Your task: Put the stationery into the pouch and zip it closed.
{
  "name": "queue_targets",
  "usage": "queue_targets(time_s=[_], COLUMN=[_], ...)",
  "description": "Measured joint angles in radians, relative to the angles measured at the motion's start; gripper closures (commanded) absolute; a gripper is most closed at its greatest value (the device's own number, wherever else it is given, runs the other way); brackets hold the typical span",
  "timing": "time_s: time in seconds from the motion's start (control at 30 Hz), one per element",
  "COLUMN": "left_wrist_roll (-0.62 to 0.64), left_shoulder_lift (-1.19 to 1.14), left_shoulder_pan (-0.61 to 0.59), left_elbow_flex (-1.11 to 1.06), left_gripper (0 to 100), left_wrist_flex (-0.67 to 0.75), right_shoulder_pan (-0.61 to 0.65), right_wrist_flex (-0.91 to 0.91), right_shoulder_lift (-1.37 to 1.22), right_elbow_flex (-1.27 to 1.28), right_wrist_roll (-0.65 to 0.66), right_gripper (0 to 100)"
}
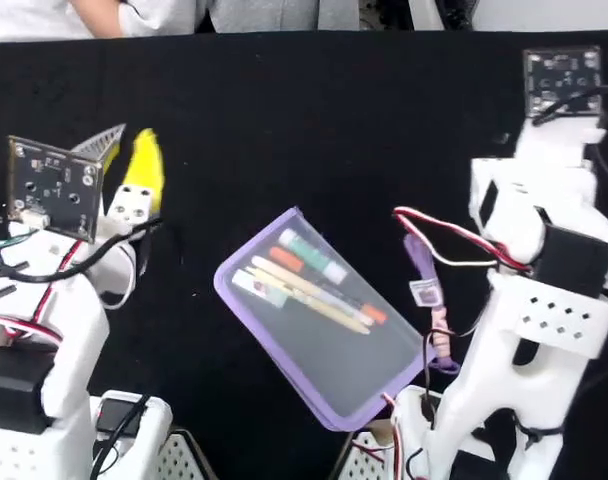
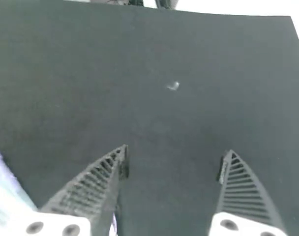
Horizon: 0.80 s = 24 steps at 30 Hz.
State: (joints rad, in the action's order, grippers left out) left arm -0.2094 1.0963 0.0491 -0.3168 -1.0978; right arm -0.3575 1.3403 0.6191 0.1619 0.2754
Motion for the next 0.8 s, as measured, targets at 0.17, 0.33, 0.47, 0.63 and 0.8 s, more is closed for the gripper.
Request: queue_targets(time_s=[0.17, 0.33, 0.47, 0.63, 0.8], left_wrist_roll=[0.002, 0.003, 0.003, 0.002, 0.002], left_shoulder_lift=[0.002, 0.110, 0.322, 0.671, 0.686], left_shoulder_pan=[-0.060, -0.132, -0.161, -0.166, -0.224], left_elbow_flex=[-0.009, -0.166, -0.339, -0.609, -0.790], left_gripper=[97, 97, 97, 97, 97], left_wrist_flex=[-0.157, -0.189, -0.189, -0.189, -0.152], right_shoulder_pan=[-0.066, -0.075, -0.075, -0.075, -0.075], right_wrist_flex=[0.000, 0.000, 0.000, 0.000, -0.061], right_shoulder_lift=[0.075, 0.275, 0.497, 0.778, 0.971], right_elbow_flex=[0.064, 0.175, 0.305, 0.494, 0.732], right_wrist_roll=[0.000, 0.002, 0.002, 0.002, 0.023], right_gripper=[98.6, 95.9, 95.7, 95.6, 95.6])
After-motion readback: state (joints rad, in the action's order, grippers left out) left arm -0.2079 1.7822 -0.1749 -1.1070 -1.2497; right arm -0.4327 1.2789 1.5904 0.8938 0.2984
